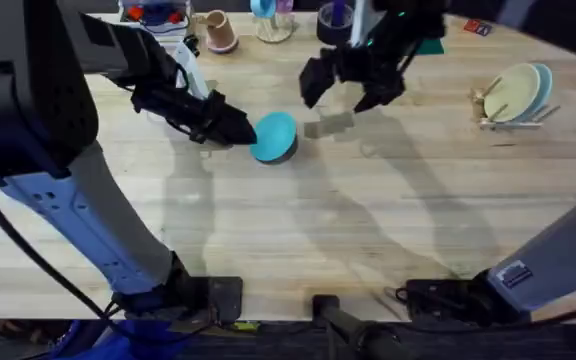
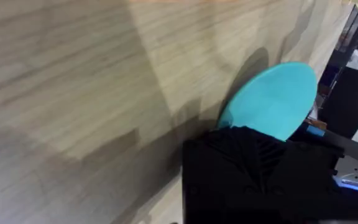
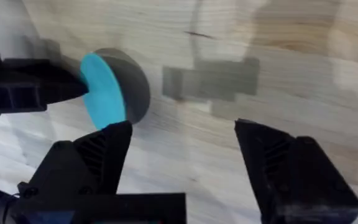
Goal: Pick up the plates from the table one by one and place each into a slot on the dish rack.
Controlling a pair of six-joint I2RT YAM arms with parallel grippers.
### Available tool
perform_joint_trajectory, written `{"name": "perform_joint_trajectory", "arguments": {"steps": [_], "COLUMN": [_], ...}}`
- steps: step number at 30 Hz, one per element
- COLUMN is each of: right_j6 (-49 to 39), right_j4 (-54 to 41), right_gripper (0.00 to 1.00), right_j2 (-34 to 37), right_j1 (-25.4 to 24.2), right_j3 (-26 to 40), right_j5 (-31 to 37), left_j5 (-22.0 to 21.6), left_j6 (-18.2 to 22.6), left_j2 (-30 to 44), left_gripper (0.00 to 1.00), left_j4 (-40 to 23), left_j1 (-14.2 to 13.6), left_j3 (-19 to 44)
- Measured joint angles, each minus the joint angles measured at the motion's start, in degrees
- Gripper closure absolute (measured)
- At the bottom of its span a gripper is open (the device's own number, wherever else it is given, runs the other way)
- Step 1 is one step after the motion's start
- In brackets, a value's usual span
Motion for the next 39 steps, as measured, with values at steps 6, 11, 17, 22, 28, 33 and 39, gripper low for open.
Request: {"name": "perform_joint_trajectory", "arguments": {"steps": [6, 11, 17, 22, 28, 33, 39], "right_j6": [1.2, 2.3, 3.0, 4.4, 5.4, 5.7, 6.0], "right_j4": [2.9, 4.4, 4.7, 5.8, 7.7, 9.2, 11.2], "right_gripper": [0.007, 0.006, 0.007, 0.010, 0.009, 0.009, 0.010], "right_j2": [2.5, 3.5, 3.6, 3.6, 4.0, 6.8, 9.4], "right_j1": [3.7, 6.0, 7.9, 8.4, 8.4, 8.4, 8.4], "right_j3": [0.0, 0.0, 0.0, 0.0, 0.0, 0.1, 0.1], "right_j5": [-0.2, -0.2, -0.2, -0.8, -3.6, -6.3, -8.1], "left_j5": [0.0, 0.0, 0.0, 0.0, 0.0, 0.0, 0.0], "left_j6": [-0.1, -0.1, -0.1, -0.1, -0.1, -0.1, -0.1], "left_j2": [0.0, 0.0, 0.0, 0.0, 0.0, 0.0, 0.0], "left_gripper": [0.960, 0.960, 0.960, 0.960, 0.961, 0.960, 0.960], "left_j4": [0.1, 0.1, 0.1, 0.1, 0.1, 0.1, 0.1], "left_j1": [0.0, 0.0, 0.0, 0.0, 0.0, 0.0, 0.0], "left_j3": [0.0, 0.0, 0.0, 0.0, 0.0, 0.0, 0.0]}}
